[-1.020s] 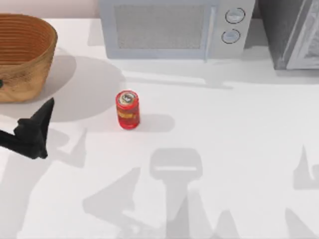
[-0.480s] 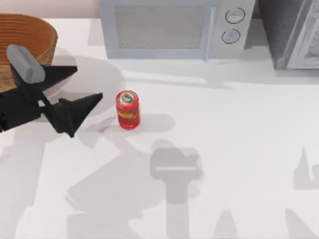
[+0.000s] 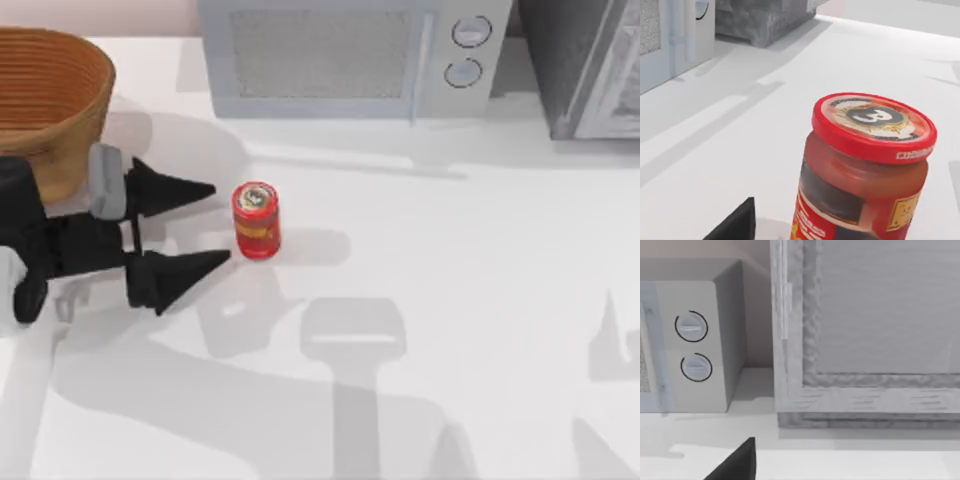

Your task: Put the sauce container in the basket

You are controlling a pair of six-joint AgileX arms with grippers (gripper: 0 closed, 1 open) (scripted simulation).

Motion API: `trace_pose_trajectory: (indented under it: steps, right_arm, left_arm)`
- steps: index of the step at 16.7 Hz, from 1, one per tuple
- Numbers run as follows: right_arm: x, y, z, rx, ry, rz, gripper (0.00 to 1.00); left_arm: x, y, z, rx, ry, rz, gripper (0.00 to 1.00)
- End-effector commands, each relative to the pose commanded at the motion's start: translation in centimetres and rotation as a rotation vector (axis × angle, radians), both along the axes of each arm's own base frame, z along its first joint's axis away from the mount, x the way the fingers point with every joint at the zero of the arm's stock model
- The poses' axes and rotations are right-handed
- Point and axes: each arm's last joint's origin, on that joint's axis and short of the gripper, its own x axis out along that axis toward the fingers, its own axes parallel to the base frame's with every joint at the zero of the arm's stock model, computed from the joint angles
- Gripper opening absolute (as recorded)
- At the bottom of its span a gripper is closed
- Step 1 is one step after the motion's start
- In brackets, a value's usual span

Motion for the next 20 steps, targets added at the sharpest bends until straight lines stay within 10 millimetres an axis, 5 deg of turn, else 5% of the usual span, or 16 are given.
trace_pose_trajectory:
  steps: [7, 13, 20]
  right_arm:
    - [0.0, 0.0, 0.0, 0.0, 0.0, 0.0, 1.0]
    - [0.0, 0.0, 0.0, 0.0, 0.0, 0.0, 1.0]
    - [0.0, 0.0, 0.0, 0.0, 0.0, 0.0, 1.0]
  left_arm:
    - [2.7, 0.5, -2.5, -0.02, -0.132, -0.114, 1.0]
    - [2.3, 0.1, -2.7, -0.019, -0.145, -0.121, 1.0]
    - [0.2, -2.4, -5.9, 0.006, -0.136, -0.114, 1.0]
